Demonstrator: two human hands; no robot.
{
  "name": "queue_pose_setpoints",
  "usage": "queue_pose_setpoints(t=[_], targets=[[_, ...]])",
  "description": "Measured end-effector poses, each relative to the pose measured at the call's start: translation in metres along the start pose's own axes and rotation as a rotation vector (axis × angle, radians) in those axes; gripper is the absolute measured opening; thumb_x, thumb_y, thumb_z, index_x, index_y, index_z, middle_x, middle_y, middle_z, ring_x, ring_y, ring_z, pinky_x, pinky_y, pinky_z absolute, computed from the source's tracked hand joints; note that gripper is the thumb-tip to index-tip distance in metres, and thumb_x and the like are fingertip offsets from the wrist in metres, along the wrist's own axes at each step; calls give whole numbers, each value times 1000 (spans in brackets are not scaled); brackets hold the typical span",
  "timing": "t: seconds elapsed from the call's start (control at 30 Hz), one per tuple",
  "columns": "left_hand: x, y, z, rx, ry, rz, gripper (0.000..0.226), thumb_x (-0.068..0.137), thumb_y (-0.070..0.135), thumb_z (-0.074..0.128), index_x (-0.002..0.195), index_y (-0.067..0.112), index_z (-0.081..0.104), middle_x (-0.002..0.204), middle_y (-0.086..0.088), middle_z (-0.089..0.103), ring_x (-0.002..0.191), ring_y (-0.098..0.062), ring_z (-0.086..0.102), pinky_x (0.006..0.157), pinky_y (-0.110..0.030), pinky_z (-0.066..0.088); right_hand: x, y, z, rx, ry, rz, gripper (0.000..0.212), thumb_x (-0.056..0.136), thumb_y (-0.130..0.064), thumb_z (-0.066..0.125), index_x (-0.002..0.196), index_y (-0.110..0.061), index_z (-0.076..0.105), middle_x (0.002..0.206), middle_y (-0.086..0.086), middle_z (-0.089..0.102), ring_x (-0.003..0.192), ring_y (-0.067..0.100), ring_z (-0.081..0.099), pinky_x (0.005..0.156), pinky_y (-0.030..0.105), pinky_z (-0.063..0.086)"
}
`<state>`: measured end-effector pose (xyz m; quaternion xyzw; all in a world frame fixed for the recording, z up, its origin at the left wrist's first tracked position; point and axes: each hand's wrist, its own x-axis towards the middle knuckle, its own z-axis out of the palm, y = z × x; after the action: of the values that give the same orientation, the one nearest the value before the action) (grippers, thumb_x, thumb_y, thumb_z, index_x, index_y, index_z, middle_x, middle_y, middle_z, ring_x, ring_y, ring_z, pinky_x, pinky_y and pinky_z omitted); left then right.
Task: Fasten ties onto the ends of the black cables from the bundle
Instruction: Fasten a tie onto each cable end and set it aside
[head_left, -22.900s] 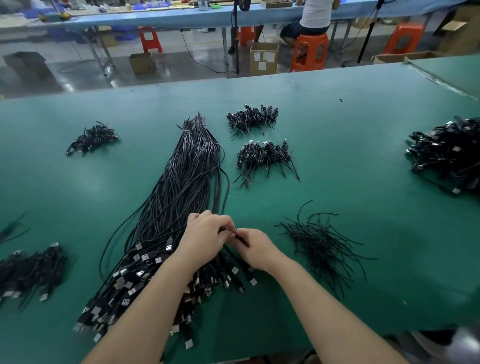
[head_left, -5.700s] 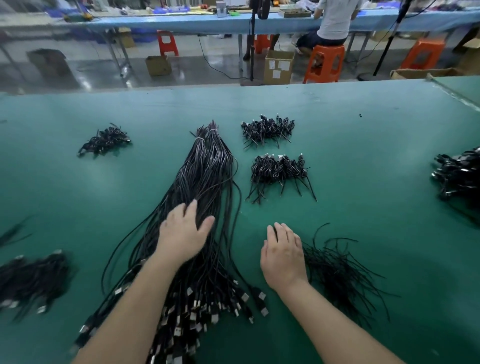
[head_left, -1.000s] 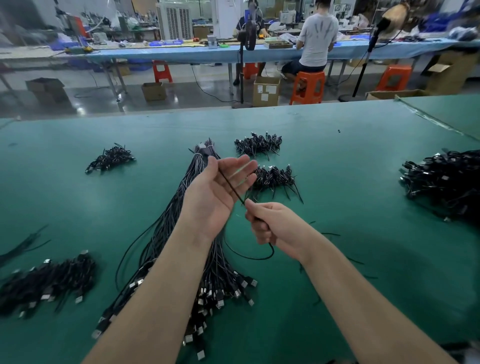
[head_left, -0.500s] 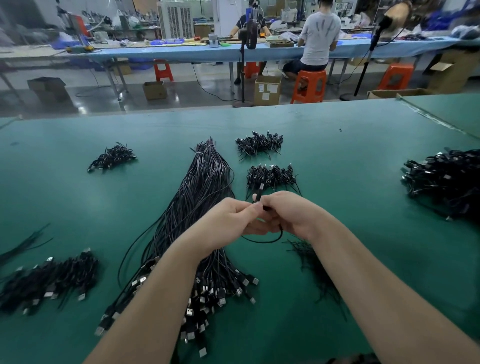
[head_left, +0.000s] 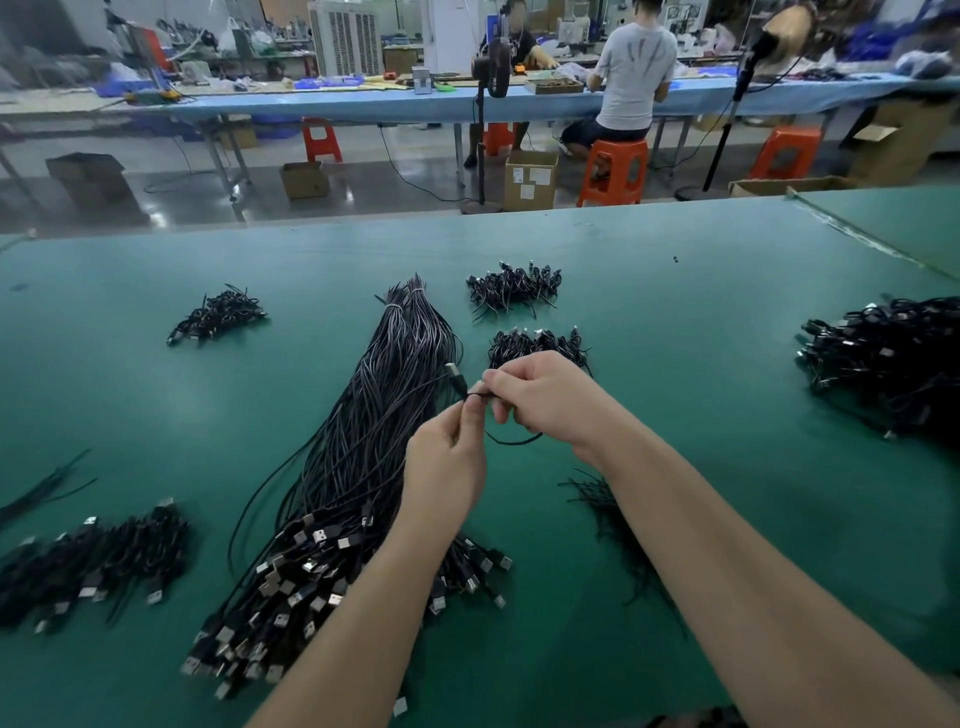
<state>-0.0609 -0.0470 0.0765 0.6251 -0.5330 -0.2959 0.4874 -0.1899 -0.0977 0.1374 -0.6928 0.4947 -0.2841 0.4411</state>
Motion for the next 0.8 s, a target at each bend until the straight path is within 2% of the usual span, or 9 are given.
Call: queue_pose_setpoints(t=[0.07, 0.13, 0.2, 0.3, 0.4, 0.47, 0.6, 0.8], targets=[[0, -4, 3, -171, 9, -60, 32, 105, 46, 46, 107, 36, 76, 89, 12, 75, 76, 4, 65, 66, -10, 44, -1, 1, 3, 7, 5, 4, 39, 102, -28, 53, 80, -2, 73, 65, 7, 61, 53, 19, 38, 49, 28, 32], [2, -6, 7, -400, 26, -162, 26, 104, 44, 49, 113, 39, 73, 112, 6, 76, 106, -3, 68, 91, -23, 51, -4, 4, 7, -7, -7, 4, 39, 102, -29, 53, 83, -2, 72, 64, 8, 59, 54, 18, 41, 52, 29, 35], [8, -5, 6, -670, 84, -315, 24, 105, 36, 50, 109, 33, 74, 117, -3, 74, 111, -15, 69, 100, -36, 51, -9, 8, 11, -12, -41, -3, 37, 103, -29, 53, 77, -11, 72, 57, -2, 58, 50, 15, 41, 51, 26, 36], [22, -1, -3, -980, 162, -456, 27, 107, 28, 46, 110, 14, 69, 122, -13, 70, 100, -18, 73, 97, -34, 54, -18, 18, 22, -44, -129, -5, 38, 104, -30, 51, 76, -13, 71, 52, -8, 53, 48, 13, 39, 47, 23, 34], [27, 5, -9, -1098, 141, -457, 33, 108, 29, 42, 113, 6, 65, 119, -19, 71, 100, -28, 74, 90, -37, 57, -22, 30, 36, 9, -171, 31, 38, 106, -28, 50, 80, -5, 67, 53, -6, 47, 51, 16, 35, 49, 27, 30], [28, 13, -13, -1140, 112, -427, 35, 109, 28, 40, 116, 0, 61, 116, -23, 71, 101, -34, 73, 86, -41, 60, -22, 35, 40, 69, -164, 50, 37, 106, -28, 50, 78, -10, 65, 53, -7, 45, 53, 17, 33, 52, 30, 28], [28, 23, -25, -1150, 53, -345, 39, 110, 24, 36, 120, -8, 56, 111, -26, 72, 98, -36, 74, 71, -36, 62, -20, 37, 39, 150, -195, 41, 36, 106, -30, 49, 76, -15, 62, 51, -11, 41, 50, 11, 30, 50, 25, 26], [26, 24, -34, -1076, -42, -264, 41, 111, 25, 33, 122, -7, 56, 109, -21, 74, 94, -32, 75, 69, -32, 61, -22, 37, 42, 271, -244, -10, 35, 106, -27, 49, 76, -14, 61, 55, -7, 38, 49, 8, 29, 49, 21, 25]])
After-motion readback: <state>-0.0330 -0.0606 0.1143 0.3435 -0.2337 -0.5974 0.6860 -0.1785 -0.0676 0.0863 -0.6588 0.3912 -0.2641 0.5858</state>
